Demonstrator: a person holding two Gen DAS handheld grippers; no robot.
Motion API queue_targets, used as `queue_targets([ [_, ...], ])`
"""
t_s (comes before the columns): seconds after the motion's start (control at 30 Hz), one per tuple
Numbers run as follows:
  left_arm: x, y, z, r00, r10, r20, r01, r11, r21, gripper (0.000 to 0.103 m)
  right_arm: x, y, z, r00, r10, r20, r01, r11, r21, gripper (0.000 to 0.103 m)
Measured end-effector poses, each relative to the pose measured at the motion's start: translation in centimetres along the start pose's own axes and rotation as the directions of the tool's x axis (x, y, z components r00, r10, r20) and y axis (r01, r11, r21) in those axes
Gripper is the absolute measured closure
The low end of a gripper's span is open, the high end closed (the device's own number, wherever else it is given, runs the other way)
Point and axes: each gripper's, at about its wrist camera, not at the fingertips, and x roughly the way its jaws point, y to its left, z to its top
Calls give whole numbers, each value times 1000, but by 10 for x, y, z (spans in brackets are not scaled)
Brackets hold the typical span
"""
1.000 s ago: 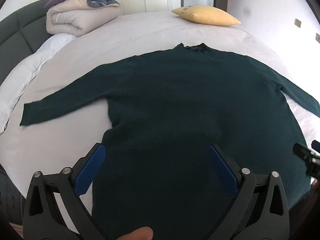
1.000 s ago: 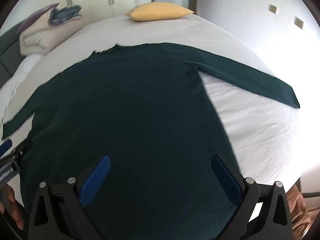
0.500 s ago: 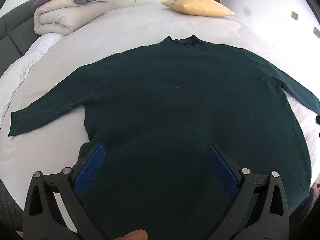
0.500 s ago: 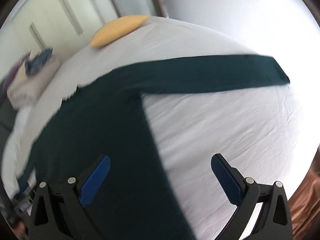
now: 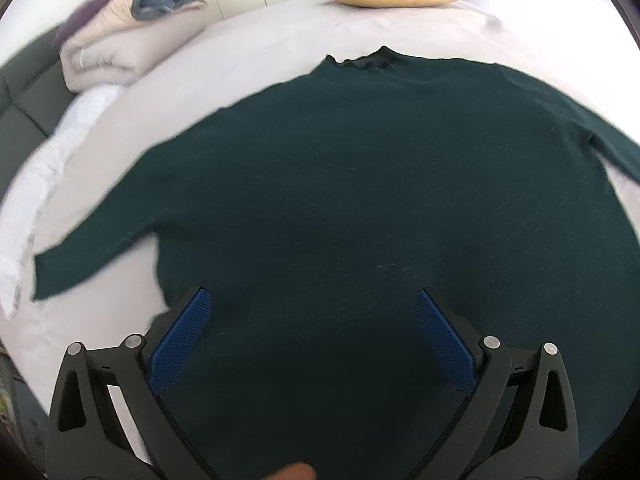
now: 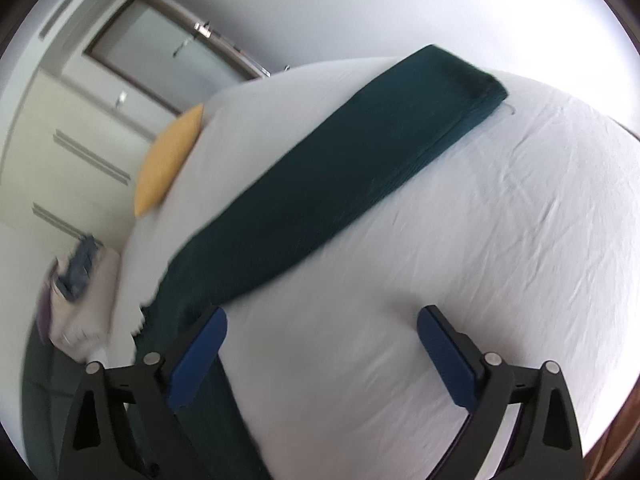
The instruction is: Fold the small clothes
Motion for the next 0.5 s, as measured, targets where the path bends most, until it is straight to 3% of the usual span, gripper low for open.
queue_targets([
  [0.07,7,3,3,995,-98,-20,97,994,-53,0,5,-4,9,1000,20,14,-20,999,38,10],
  [0.1,11,8,5,983,-181,-28,177,978,-107,0,9,-5,14,1000,24,16,-25,998,57,11],
  [0.17,14,10,5,972,-233,-34,225,961,-159,0,15,-5,23,999,33,24,-35,996,86,12],
  [0.27,13,9,12,958,-287,23,287,945,-156,0,25,-6,35,998,52,46,-58,988,144,12],
  [0.37,5,6,20,960,-266,85,275,956,-108,0,34,-10,49,994,71,85,-87,976,202,17],
  [0.5,14,8,30,965,-264,9,263,957,-121,0,43,-21,72,983,100,151,-142,942,304,26],
])
